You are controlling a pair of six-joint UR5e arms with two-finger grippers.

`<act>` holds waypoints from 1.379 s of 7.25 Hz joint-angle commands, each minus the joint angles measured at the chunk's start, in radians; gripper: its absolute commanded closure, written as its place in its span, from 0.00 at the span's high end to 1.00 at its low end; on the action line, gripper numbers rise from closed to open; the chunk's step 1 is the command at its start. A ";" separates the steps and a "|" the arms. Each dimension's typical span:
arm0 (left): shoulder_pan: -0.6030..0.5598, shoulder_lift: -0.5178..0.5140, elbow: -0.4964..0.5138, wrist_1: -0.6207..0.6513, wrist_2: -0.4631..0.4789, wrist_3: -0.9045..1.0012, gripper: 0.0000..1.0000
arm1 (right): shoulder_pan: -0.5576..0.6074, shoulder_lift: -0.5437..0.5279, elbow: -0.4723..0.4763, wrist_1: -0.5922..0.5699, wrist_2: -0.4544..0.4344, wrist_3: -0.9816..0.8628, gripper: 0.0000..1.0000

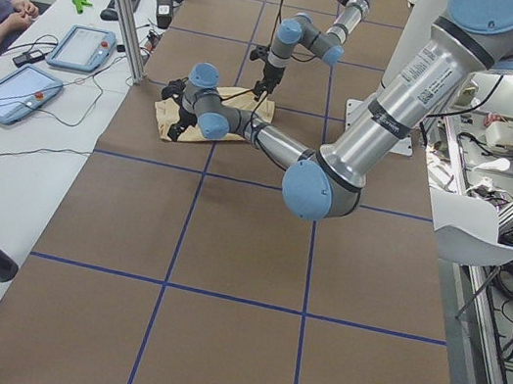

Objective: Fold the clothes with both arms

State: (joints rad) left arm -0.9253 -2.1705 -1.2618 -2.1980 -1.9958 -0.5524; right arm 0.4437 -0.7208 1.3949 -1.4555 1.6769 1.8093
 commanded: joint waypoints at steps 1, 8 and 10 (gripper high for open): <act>0.000 0.000 -0.001 0.000 0.000 -0.004 1.00 | -0.026 0.000 -0.022 -0.002 -0.020 0.041 0.80; 0.003 0.003 0.001 0.000 0.003 -0.004 1.00 | -0.039 0.006 -0.013 -0.013 -0.022 0.090 0.00; 0.003 0.008 -0.001 -0.002 0.003 -0.004 1.00 | -0.034 0.004 0.009 -0.011 -0.020 0.082 0.00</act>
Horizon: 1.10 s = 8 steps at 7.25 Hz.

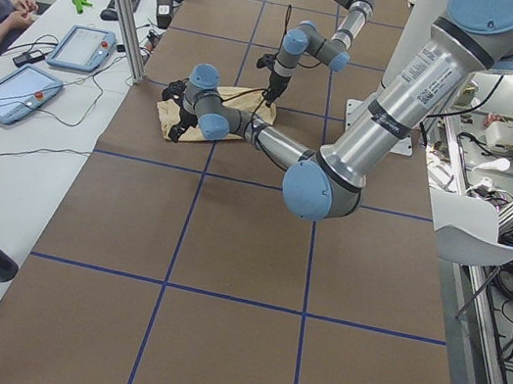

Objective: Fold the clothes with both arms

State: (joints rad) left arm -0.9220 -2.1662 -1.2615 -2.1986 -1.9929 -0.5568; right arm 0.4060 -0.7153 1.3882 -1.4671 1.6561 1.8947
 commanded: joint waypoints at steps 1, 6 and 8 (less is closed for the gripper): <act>0.002 0.005 -0.001 -0.001 0.002 0.000 1.00 | 0.023 -0.009 0.035 0.001 0.005 -0.008 0.00; 0.003 0.005 -0.001 -0.001 0.002 0.000 1.00 | -0.111 -0.224 0.402 -0.105 -0.071 0.102 0.00; 0.003 0.011 -0.004 -0.001 0.002 0.000 1.00 | -0.174 -0.225 0.443 -0.148 -0.122 0.138 0.00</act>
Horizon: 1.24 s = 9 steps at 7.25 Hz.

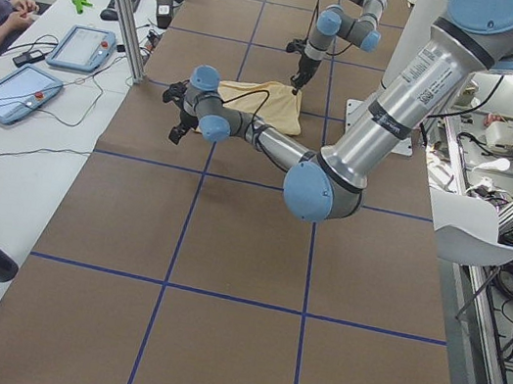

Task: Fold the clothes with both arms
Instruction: 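Move both grippers to the shirt's edge nearest the robot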

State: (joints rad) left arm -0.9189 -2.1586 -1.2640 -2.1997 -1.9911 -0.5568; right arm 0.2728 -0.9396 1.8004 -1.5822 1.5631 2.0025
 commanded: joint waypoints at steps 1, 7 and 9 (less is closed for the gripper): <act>0.002 0.008 -0.009 0.000 0.000 -0.002 1.00 | -0.053 -0.001 0.052 -0.057 -0.035 0.036 0.00; 0.046 0.060 -0.146 0.012 -0.009 -0.130 1.00 | -0.001 -0.034 0.174 -0.190 -0.017 -0.233 1.00; 0.164 0.184 -0.355 0.056 -0.011 -0.352 1.00 | 0.055 -0.132 0.213 -0.097 0.023 -0.341 1.00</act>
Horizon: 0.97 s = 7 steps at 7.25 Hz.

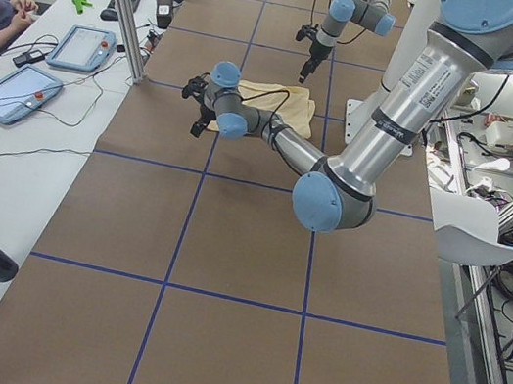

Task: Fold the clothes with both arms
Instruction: 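Move both grippers to the shirt's edge nearest the robot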

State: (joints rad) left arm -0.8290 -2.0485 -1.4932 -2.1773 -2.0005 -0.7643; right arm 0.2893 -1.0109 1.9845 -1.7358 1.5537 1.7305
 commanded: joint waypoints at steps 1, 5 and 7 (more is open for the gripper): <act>0.141 0.115 -0.221 0.078 0.005 -0.244 1.00 | 0.078 -0.102 0.052 0.083 0.092 -0.113 1.00; 0.492 0.194 -0.394 0.093 0.230 -0.769 1.00 | 0.148 -0.175 0.085 0.087 0.123 -0.259 1.00; 0.537 0.194 -0.384 0.096 0.267 -0.811 0.85 | 0.166 -0.175 0.079 0.135 0.144 -0.281 1.00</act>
State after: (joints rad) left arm -0.3302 -1.8540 -1.8821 -2.0835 -1.7623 -1.5340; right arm 0.4445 -1.1844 2.0677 -1.6368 1.6877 1.4640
